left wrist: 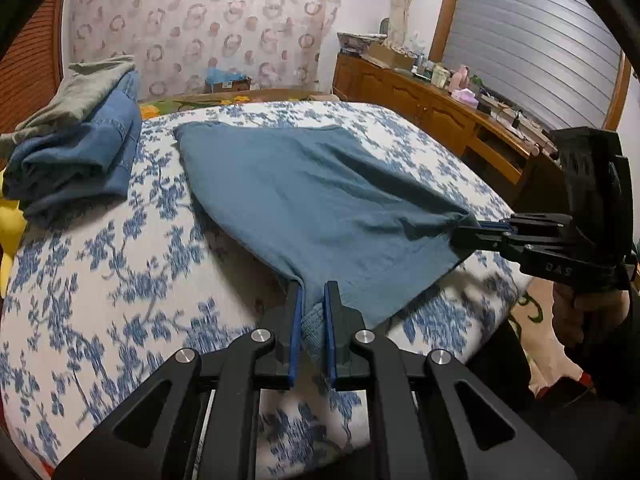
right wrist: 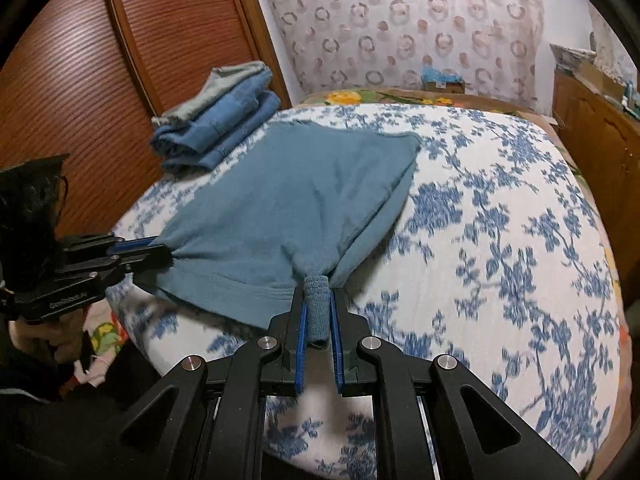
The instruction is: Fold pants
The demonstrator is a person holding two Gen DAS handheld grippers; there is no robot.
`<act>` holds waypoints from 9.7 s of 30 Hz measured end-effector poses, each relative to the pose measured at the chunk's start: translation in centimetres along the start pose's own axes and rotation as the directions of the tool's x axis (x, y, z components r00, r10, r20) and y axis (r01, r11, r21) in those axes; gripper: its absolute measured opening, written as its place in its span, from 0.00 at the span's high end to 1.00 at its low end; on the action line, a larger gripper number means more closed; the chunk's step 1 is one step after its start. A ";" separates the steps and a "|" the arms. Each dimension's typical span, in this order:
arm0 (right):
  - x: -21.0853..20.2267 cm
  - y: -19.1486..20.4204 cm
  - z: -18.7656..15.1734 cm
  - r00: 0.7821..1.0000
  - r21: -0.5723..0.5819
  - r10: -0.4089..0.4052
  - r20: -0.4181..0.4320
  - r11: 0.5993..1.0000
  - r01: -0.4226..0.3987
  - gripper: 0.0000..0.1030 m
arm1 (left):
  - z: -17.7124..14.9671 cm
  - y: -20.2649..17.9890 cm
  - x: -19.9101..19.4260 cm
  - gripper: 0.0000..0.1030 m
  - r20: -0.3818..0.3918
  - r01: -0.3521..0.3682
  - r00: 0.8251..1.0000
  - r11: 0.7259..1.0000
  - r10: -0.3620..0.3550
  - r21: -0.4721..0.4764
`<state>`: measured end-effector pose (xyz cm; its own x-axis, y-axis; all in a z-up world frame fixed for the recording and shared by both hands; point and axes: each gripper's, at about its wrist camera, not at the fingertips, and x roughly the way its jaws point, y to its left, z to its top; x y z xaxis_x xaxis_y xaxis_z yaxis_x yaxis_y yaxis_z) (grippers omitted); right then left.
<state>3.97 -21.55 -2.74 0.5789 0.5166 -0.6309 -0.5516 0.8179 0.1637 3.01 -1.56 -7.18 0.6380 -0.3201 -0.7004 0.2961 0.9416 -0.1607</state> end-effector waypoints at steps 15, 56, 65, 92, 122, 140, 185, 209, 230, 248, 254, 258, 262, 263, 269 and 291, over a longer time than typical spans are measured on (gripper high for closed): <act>-5.1 1.1 -1.7 0.997 0.043 0.058 0.049 0.997 -0.061 0.90 | -0.2 -1.8 -5.0 0.89 0.071 0.041 0.997 0.999 -0.043 0.031; 1.6 -0.8 7.0 0.994 0.025 -0.042 0.097 0.999 0.039 0.90 | 8.3 3.8 3.3 0.89 0.037 -0.046 0.998 0.999 0.047 -0.019; 3.0 -1.2 7.4 0.994 0.037 -0.052 0.092 0.998 0.048 0.87 | 8.6 3.5 4.4 0.66 0.032 -0.070 0.997 0.998 0.070 -0.007; 2.6 -2.0 4.0 0.994 -0.115 -0.108 -0.030 0.988 0.104 0.50 | 4.5 5.6 5.6 0.31 -0.082 -0.103 0.991 0.994 0.105 0.033; 9.3 -5.7 10.9 0.997 -0.064 -0.063 -0.050 0.996 0.060 0.50 | 10.7 9.3 10.5 0.31 -0.075 -0.100 0.992 0.995 0.101 0.011; 11.5 -7.0 11.5 0.996 -0.032 -0.062 -0.059 0.998 0.061 0.44 | 10.6 10.6 11.6 0.24 -0.077 -0.103 0.992 0.994 0.101 -0.020; 5.6 -2.6 7.1 0.990 -0.083 -0.127 -0.067 0.989 0.122 0.13 | 10.2 9.8 10.0 0.01 -0.083 -0.150 0.985 0.989 0.149 -0.009; 3.5 -2.4 2.8 0.995 0.010 -0.087 -0.053 0.996 0.088 0.62 | 2.4 5.9 4.4 0.48 -0.071 -0.015 0.997 0.999 0.013 -0.034; 0.5 -1.9 2.1 0.999 0.013 -0.034 -0.003 0.999 0.034 0.93 | 2.6 5.5 0.8 0.91 0.006 0.014 1.000 1.000 -0.014 -0.020; -3.4 -0.1 -0.2 0.999 -0.032 -0.045 -0.031 0.999 0.044 0.93 | 1.1 2.8 -2.0 0.91 -0.021 0.005 1.000 1.000 -0.004 0.020; -4.0 -0.2 0.1 0.997 -0.018 -0.072 -0.025 0.997 0.072 0.93 | 1.8 3.6 -1.7 0.84 -0.024 -0.038 0.999 0.999 0.039 0.020; -5.2 -0.2 0.4 0.995 -0.014 -0.098 -0.002 0.995 0.098 0.93 | 2.6 4.7 -1.0 0.60 -0.024 -0.063 0.998 0.998 0.063 0.005; -5.4 -0.2 0.7 0.994 -0.001 -0.106 0.013 0.994 0.106 0.93 | 3.4 5.2 0.0 0.48 -0.020 -0.074 0.997 0.997 0.074 0.000; -5.3 -0.2 0.8 0.994 0.006 -0.104 0.014 0.995 0.104 0.93 | 3.7 5.4 0.6 0.42 -0.021 -0.075 0.997 0.997 0.075 0.004; -3.0 -0.7 1.7 0.992 0.032 -0.129 0.007 0.991 0.128 0.66 | 5.4 6.2 5.0 0.38 -0.077 -0.078 0.994 0.997 0.078 0.003; 4.2 -2.3 4.8 0.990 0.063 -0.123 -0.067 0.990 0.127 0.56 | 5.9 7.3 7.7 0.37 -0.084 -0.053 0.995 0.998 0.051 -0.024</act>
<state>10.54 -20.03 -2.13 0.6008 0.3937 -0.6957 -0.4345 0.8914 0.1292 14.33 2.24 -9.64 0.5903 -0.2621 -0.7635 0.2445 0.9594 -0.1403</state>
